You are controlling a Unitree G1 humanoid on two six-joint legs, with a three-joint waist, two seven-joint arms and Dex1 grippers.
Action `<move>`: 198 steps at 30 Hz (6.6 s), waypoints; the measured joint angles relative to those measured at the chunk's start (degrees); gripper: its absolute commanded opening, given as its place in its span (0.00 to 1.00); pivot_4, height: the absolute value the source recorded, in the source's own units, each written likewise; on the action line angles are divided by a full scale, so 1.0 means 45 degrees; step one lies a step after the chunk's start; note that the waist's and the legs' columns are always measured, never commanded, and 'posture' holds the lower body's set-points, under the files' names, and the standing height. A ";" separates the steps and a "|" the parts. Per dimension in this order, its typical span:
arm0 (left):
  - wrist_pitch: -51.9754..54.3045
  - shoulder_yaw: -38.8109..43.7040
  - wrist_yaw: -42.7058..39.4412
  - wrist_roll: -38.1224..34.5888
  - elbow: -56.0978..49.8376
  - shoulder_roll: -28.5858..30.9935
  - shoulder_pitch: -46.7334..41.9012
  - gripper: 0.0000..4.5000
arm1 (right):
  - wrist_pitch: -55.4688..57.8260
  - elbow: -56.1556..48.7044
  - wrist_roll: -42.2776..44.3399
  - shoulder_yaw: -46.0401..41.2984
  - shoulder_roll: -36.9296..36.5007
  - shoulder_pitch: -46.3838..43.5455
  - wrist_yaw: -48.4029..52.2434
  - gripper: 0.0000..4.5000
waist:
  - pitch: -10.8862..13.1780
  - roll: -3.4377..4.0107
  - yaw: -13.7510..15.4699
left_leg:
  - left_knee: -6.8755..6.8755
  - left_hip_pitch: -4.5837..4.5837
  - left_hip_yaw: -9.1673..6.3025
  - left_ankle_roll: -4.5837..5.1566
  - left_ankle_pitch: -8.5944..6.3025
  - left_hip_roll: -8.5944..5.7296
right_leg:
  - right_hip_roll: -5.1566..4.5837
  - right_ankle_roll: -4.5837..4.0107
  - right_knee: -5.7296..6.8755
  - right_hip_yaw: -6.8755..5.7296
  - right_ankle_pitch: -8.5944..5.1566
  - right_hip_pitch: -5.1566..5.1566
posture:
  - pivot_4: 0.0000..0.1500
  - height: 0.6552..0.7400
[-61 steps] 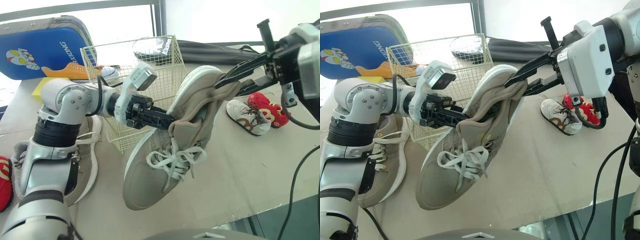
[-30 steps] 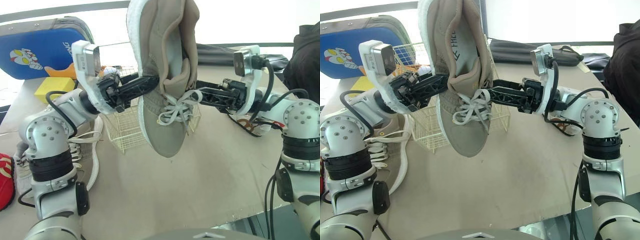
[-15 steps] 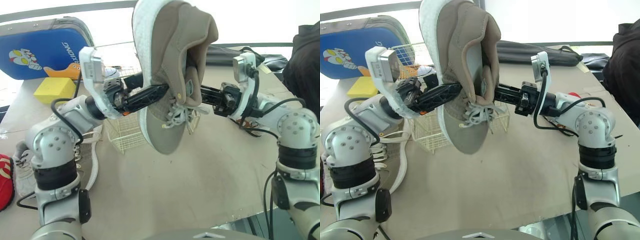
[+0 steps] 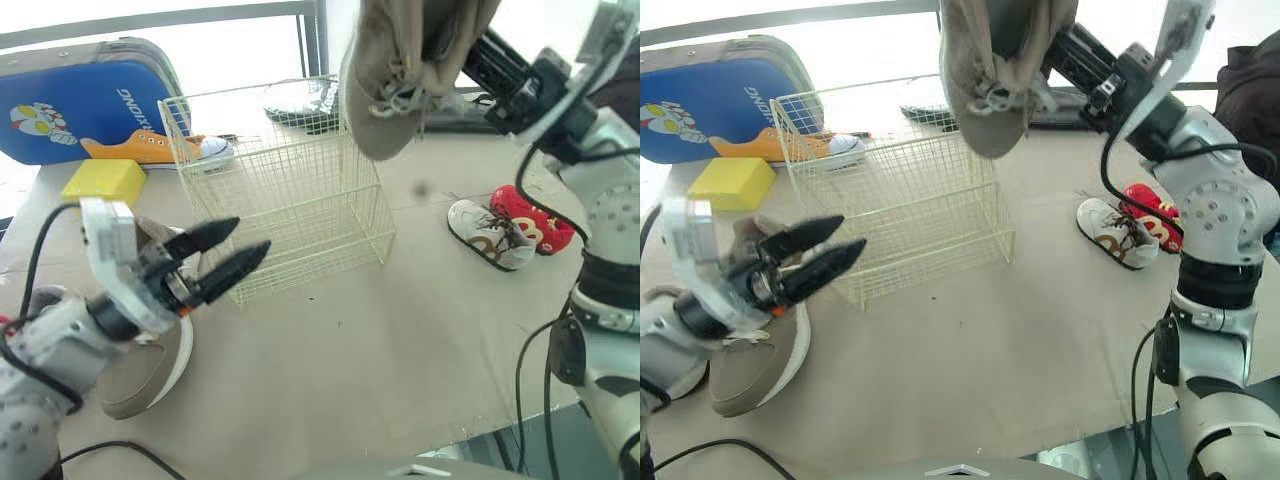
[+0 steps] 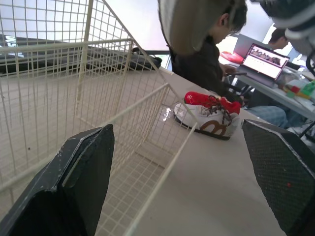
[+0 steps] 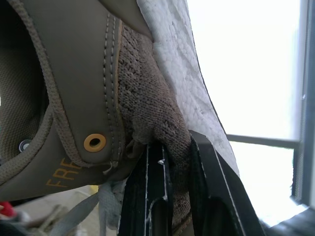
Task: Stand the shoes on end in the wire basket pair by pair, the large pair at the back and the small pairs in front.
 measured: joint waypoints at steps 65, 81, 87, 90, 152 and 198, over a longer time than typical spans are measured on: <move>-0.5338 -0.1992 0.0449 0.3258 -0.1084 -0.0998 0.2597 1.00 | -0.1774 1.3182 -0.5304 -0.0542 0.4557 -0.4991 0.1921 0.00 | -0.0039 0.0056 -0.0056 | -0.0125 0.0026 0.0035 -0.0007 -0.0001 0.0062 | 0.0108 -0.0096 -0.0025 0.0133 0.0049 -0.0040 | 1.00 1.00; -0.5344 -0.1840 -0.0052 0.3041 -0.0847 -0.0557 0.2805 1.00 | 0.1106 0.6355 -0.4112 -0.0021 0.4689 -0.1641 0.1099 0.82 | -0.0090 0.0099 -0.0011 | -0.0126 0.0034 0.0044 -0.0006 -0.0002 0.0064 | 0.0108 -0.0095 -0.0025 0.0129 0.0049 -0.0040 | 1.00 1.00; -0.5353 -0.1821 -0.0058 0.3041 -0.0674 -0.0552 0.2687 1.00 | 0.1469 0.3911 -0.3951 0.0347 0.3707 -0.0224 0.1048 0.82 | -0.0088 0.0101 -0.0028 | -0.0123 0.0018 0.0052 -0.0006 -0.0001 0.0064 | 0.0106 -0.0094 -0.0029 0.0127 0.0049 -0.0059 | 1.00 1.00; -0.5352 -0.1820 -0.0069 0.3043 -0.0590 -0.0490 0.2636 1.00 | 0.1116 0.2831 -0.4151 0.0510 0.3232 0.0070 0.0910 0.82 | -0.0088 0.0102 -0.0060 | -0.0133 0.0018 0.0060 -0.0008 -0.0001 0.0075 | 0.0107 -0.0092 -0.0027 0.0121 0.0050 -0.0074 | 1.00 1.00; 0.1506 -0.3565 -0.7633 0.5557 1.3933 0.9162 -0.0573 0.75 | 0.0545 -0.8875 0.0638 0.1704 -0.3212 0.7888 0.4942 1.00 | -0.0074 0.0089 0.0332 | -0.0174 0.0048 0.0060 -0.0015 -0.0003 0.0094 | 0.0068 -0.0051 -0.0035 -0.0015 0.0026 -0.0050 | 1.00 1.00; -0.1933 -0.3091 0.2999 0.6556 0.5628 0.1098 -1.0823 0.00 | 0.0135 -0.8628 0.0608 0.0884 -0.3288 0.8427 0.3286 1.00 | -0.0031 -0.0128 0.0342 | -0.0078 0.0006 0.0000 -0.0053 0.0022 0.0086 | 0.0046 -0.0053 -0.0033 -0.0094 0.0037 -0.0027 | 1.00 1.00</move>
